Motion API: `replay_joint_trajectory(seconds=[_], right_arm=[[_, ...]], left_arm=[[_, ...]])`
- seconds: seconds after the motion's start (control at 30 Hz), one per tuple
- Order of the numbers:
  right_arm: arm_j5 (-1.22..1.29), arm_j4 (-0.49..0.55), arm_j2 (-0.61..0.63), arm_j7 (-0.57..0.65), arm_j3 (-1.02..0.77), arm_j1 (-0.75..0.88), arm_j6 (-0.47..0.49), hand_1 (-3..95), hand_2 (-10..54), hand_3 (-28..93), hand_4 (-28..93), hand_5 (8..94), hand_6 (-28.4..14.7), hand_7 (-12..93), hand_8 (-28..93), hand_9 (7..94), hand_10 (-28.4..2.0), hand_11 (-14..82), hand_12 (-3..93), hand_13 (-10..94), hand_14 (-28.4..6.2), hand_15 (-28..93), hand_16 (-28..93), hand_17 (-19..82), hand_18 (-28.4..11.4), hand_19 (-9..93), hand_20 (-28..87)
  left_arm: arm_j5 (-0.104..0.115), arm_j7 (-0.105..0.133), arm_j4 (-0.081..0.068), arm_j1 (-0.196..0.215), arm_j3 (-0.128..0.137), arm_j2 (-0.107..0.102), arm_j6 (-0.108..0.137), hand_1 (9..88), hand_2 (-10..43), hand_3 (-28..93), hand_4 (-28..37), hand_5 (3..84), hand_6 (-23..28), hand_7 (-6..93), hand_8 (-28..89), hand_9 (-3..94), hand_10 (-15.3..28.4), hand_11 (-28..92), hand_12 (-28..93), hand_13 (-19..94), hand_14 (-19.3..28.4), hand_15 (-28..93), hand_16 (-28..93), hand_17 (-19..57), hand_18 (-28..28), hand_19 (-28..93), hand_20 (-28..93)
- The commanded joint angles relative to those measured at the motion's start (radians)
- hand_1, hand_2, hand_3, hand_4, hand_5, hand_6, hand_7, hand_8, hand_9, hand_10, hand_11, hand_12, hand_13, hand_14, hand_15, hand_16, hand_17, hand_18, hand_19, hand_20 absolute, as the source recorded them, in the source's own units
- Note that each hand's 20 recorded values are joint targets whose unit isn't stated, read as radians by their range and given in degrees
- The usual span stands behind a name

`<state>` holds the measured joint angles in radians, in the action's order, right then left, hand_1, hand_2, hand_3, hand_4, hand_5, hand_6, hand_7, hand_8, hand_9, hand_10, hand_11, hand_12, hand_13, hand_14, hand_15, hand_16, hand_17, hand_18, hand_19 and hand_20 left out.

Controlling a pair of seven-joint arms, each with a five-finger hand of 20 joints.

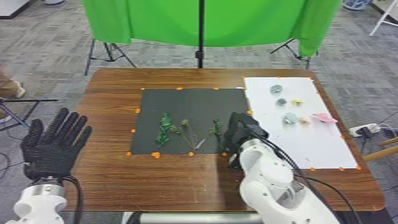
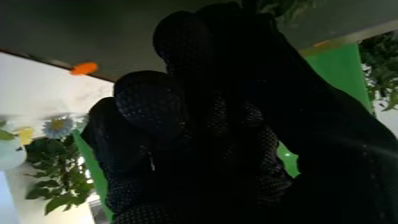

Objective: Arrange flowers

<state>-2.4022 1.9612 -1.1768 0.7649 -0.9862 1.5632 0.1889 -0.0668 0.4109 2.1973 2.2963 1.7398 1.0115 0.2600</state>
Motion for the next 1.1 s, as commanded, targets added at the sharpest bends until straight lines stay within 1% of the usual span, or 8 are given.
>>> replay_joint_trajectory(seconds=[0.03,0.17,0.23,0.33,0.6,0.73,0.9,1.1], right_arm=[[0.013,0.009,0.003,0.021,-0.013,0.042,0.042,50.0,-9.5,73,-19,82.0,-5.1,28,20,82.8,-15.1,29.3,43.2,74,-13.1,68,31,43,-26.1,93,49],[0.023,0.017,0.002,0.029,-0.018,0.047,0.031,43.2,-9.5,72,-20,79.3,-5.6,29,19,78.0,-17.6,37.4,28.5,72,-13.9,68,30,41,-26.1,93,48],[0.021,0.021,0.004,0.028,-0.019,0.046,0.028,40.9,-9.5,73,-20,78.9,-5.6,28,18,77.7,-17.7,37.6,27.7,72,-13.9,68,29,41,-26.1,93,48],[0.019,0.028,0.004,0.032,-0.027,0.049,0.009,34.8,-9.5,76,-20,78.5,-5.7,28,-5,77.6,-18.1,36.8,27.1,71,-14.2,68,29,41,-26.2,93,47],[0.015,0.093,0.026,0.027,-0.104,0.083,-0.032,31.5,-9.5,77,-20,77.1,-6.3,24,-9,77.3,-19.2,34.9,26.1,71,-14.8,67,29,41,-26.5,93,48],[-0.028,0.152,0.063,0.004,-0.208,0.136,-0.156,31.2,-9.5,76,-20,77.5,-6.4,23,-9,77.4,-19.3,34.5,25.8,71,-14.9,67,29,41,-26.5,93,48],[-0.039,0.125,0.105,-0.135,-0.39,0.198,-0.297,33.4,-9.5,77,-20,77.8,-5.7,25,-9,77.1,-18.7,33.6,25.3,71,-14.9,66,28,39,-25.3,93,47],[-0.014,0.057,0.134,-0.225,-0.471,0.214,-0.199,36.1,-9.5,83,-26,60.5,-6.0,17,-11,57.6,-17.9,17.9,18.2,53,-15.4,59,23,29,-22.3,87,47]], left_arm=[[0.004,-0.004,0.002,0.025,0.01,0.004,-0.005,22.6,12.8,73,-28.3,42.6,8.9,6.8,-9,36.7,13.3,15,9,30,12.3,16,-1,-5.0,12.6,28,13],[0.004,-0.005,0.002,0.022,0.01,0.003,-0.004,22.6,12.8,73,-28.3,42.6,8.9,6.9,-9,36.7,13.3,15,10,30,12.3,16,-1,-5.0,12.6,28,12],[0.005,-0.002,0.001,0.023,0.01,0.002,-0.003,22.6,12.8,73,-28.3,42.6,8.9,6.9,-9,36.8,13.2,15,9,30,12.4,16,-1,-5.0,12.6,28,12],[0.006,-0.002,0.003,0.026,0.011,0.004,-0.001,22.6,12.8,73,-28.3,42.6,8.9,6.9,-9,36.8,13.2,15,10,30,12.4,16,-1,-5.0,12.6,28,12],[0.019,0.008,0.006,0.034,0.012,0.008,0.001,22.6,12.8,73,-28.3,42.7,8.8,6.9,-9,36.9,13.2,15,9,31,12.2,16,-1,-4.9,12.5,28,12],[0.017,0.012,0.008,0.035,0.013,0.01,-0.002,22.7,12.9,73,-28.3,42.7,8.8,7.0,-9,36.9,13.2,15,10,31,12.1,16,-1,-4.8,12.5,28,12],[0.012,0.015,0.012,0.041,0.016,0.011,-0.004,22.6,12.9,74,-28.3,42.7,8.8,7.0,-9,37.0,13.2,15,9,31,12.1,16,-1,-4.9,12.5,28,12],[0.016,0.02,0.015,0.048,0.018,0.013,0.001,22.6,12.8,74,-28.3,42.8,8.8,7.0,-9,37.1,13.3,15,9,31,12.1,17,-1,-4.8,12.5,28,12]])
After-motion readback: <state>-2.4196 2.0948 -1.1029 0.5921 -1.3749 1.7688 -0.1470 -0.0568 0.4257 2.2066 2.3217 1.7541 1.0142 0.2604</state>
